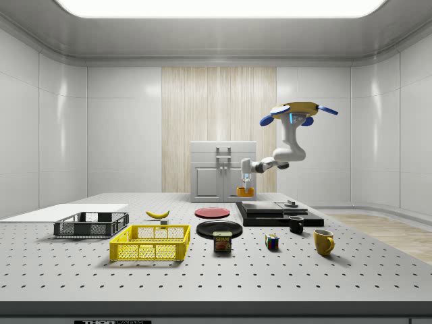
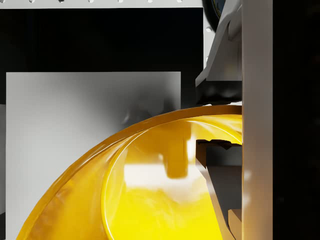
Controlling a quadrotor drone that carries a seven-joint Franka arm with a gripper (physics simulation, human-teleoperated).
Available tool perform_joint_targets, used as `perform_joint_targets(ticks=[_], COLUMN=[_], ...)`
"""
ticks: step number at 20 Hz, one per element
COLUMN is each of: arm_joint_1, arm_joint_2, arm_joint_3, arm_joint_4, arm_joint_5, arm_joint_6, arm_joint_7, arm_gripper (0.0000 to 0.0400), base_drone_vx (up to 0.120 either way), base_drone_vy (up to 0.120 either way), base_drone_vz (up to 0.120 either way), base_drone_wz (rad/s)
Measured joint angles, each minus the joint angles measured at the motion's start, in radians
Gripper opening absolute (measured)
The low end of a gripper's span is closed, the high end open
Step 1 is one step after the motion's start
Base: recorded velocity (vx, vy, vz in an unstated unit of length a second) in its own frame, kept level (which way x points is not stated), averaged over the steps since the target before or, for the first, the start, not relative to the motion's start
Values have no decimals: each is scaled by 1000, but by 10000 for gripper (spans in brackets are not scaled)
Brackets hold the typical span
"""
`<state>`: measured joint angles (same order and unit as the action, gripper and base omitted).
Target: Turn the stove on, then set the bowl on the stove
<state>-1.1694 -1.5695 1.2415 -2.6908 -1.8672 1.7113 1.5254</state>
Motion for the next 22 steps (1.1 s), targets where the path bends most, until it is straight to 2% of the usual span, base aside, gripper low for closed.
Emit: perform_joint_targets(ticks=[14,22], arm_joint_1=[0,-18], arm_joint_2=[-1,7], arm_joint_3=[0,-67], arm_joint_4=[0,27], arm_joint_5=[0,-60], arm_joint_6=[1,31], arm_joint_7=[0,3], arm_gripper=[100,100], base_drone_vx=[-120,-5], base_drone_vy=[0,0], base_drone_vz=[0,0], base_drone_wz=[0,0])
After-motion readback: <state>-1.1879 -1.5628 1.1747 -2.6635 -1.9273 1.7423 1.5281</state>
